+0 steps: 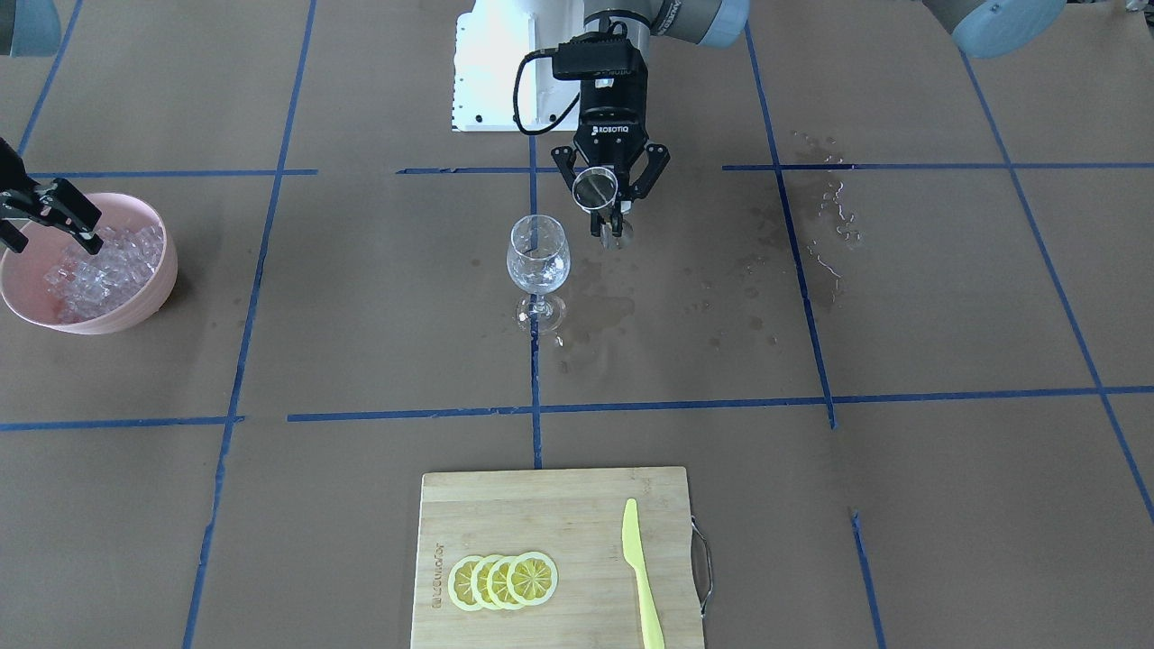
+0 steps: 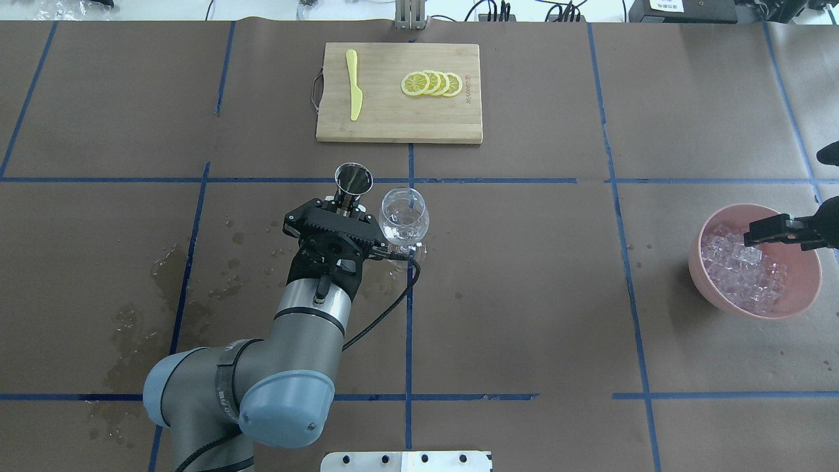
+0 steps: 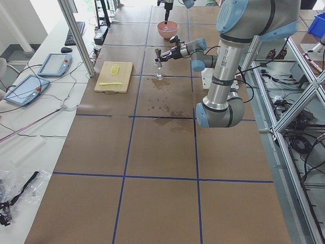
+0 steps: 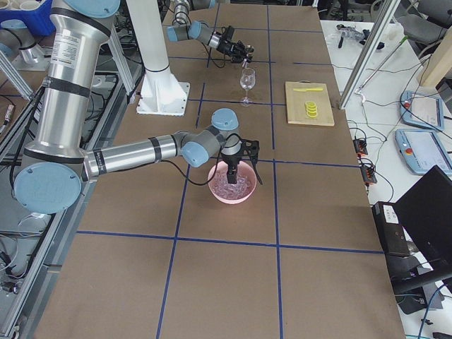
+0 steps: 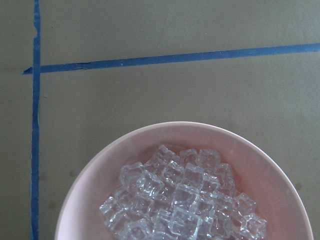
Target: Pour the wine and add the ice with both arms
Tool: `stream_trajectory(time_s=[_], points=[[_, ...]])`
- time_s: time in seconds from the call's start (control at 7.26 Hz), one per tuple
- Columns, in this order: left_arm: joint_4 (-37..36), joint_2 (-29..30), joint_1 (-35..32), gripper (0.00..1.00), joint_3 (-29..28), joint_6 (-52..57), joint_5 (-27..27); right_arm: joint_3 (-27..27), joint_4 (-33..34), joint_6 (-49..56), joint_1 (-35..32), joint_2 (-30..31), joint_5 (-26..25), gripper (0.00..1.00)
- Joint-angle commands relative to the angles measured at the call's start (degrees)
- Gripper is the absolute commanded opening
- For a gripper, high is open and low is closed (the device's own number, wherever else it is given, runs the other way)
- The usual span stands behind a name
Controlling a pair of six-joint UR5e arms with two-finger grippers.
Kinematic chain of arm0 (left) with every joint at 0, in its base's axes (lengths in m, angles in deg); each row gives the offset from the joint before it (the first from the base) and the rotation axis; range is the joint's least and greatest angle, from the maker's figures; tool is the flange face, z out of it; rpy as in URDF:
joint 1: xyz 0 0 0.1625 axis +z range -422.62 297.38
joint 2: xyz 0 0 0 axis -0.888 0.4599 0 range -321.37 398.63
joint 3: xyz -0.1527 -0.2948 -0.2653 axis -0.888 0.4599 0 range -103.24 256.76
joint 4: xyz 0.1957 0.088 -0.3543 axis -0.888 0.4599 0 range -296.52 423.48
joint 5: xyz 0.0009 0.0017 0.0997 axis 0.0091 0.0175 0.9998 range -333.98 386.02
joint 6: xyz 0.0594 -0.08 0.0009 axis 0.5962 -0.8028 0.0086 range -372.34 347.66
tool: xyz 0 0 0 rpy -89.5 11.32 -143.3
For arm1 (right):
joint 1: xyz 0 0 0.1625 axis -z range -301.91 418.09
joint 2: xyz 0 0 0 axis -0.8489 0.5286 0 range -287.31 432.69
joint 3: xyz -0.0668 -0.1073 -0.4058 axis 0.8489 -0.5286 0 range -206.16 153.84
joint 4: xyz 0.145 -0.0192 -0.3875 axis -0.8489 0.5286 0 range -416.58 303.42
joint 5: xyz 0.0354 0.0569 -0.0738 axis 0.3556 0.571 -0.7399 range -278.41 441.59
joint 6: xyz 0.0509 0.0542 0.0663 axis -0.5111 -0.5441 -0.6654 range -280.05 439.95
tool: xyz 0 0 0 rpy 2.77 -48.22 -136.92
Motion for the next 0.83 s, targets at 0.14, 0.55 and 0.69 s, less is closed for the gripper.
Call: stream_trajectory(time_s=[0.14, 0.55, 0.69], points=[[-0.09, 0.42, 0.82, 0.00, -0.35, 11.88, 5.36, -0.36, 0.00, -0.06, 0.00, -0.05, 0.00, 1.00], [-0.09, 0.59, 1.71, 0.00, -0.62, 19.45, 5.91, -0.88, 0.00, -0.06, 0.00, -0.13, 0.09, 1.00], [-0.09, 0.59, 1.71, 0.00, -0.62, 22.43, 5.91, -0.97, 0.00, -0.06, 0.00, -0.13, 0.09, 1.00]])
